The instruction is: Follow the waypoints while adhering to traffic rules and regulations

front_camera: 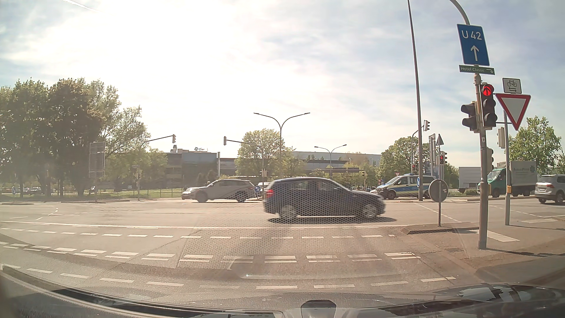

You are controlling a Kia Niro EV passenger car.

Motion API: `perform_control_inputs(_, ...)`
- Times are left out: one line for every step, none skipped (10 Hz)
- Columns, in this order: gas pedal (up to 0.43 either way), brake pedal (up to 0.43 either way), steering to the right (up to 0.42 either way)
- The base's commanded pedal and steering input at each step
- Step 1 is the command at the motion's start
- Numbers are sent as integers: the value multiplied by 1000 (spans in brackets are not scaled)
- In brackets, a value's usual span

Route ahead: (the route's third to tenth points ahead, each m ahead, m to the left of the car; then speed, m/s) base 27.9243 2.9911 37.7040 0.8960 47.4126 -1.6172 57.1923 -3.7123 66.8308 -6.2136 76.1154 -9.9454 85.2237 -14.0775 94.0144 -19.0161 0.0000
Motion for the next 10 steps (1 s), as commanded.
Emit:
perform_control_inputs(0,250,13)
perform_control_inputs(0,250,13)
perform_control_inputs(0,256,13)
perform_control_inputs(0,250,13)
perform_control_inputs(0,256,13)
perform_control_inputs(0,250,13)
perform_control_inputs(0,256,13)
perform_control_inputs(0,256,13)
perform_control_inputs(0,256,13)
perform_control_inputs(0,256,12)
